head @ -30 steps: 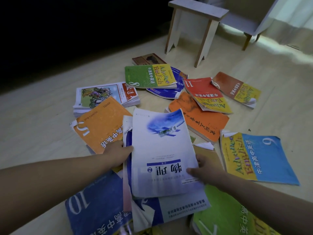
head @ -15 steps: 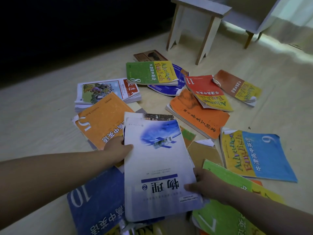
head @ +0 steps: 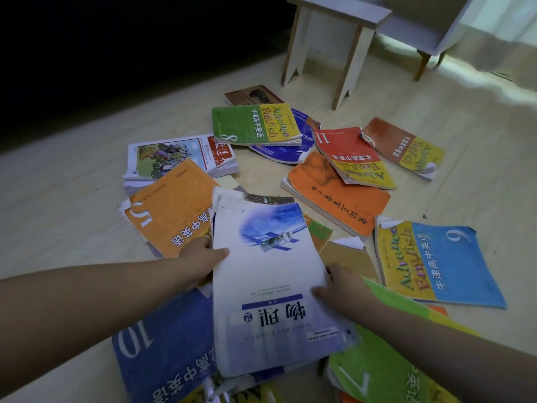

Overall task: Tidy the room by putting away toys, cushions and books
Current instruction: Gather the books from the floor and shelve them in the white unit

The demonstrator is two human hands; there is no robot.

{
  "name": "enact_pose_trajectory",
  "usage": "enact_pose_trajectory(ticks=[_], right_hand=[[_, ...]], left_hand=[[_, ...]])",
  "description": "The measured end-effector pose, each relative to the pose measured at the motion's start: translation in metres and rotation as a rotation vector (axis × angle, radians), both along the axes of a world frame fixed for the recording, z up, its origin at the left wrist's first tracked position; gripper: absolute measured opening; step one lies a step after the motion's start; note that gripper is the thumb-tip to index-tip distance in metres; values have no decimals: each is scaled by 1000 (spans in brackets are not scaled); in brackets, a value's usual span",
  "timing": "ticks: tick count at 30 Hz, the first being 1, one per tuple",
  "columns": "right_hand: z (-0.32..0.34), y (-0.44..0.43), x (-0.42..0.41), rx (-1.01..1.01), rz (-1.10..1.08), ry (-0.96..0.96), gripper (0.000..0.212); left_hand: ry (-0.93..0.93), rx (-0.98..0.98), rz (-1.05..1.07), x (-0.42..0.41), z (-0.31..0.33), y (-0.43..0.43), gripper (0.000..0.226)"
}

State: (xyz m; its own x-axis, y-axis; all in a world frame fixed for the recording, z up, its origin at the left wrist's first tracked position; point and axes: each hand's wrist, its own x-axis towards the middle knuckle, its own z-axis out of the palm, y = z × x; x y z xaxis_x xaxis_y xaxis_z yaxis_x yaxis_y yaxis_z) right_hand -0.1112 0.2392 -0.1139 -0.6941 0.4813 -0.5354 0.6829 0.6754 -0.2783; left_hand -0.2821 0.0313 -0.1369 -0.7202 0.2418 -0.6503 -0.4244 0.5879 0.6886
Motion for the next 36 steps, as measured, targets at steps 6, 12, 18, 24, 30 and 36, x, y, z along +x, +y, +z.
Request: enact_pose_trajectory(ticks=[6,12,18,24,30,36], right_hand=[[-12,1,-7,-189,-375,210,13],[-17,-9,-22,-261,-491,365,14],[-13,-8,-27,-261,-334,296,13],[-14,1,-23,-398,-402,175,25],[1,4,-13,-755,-535,147,35],[18,6,-13,-438,-342,235,27]], left_hand=[[-90,82,50,4,-9,0,29],[-71,79,32,2,-14,-2,17],[5,70,-1,3,-4,3,22],[15,118,17,4,4,8,34],[25,131,11,15,9,4,29],[-15,-216,-360,16,31,13,40]])
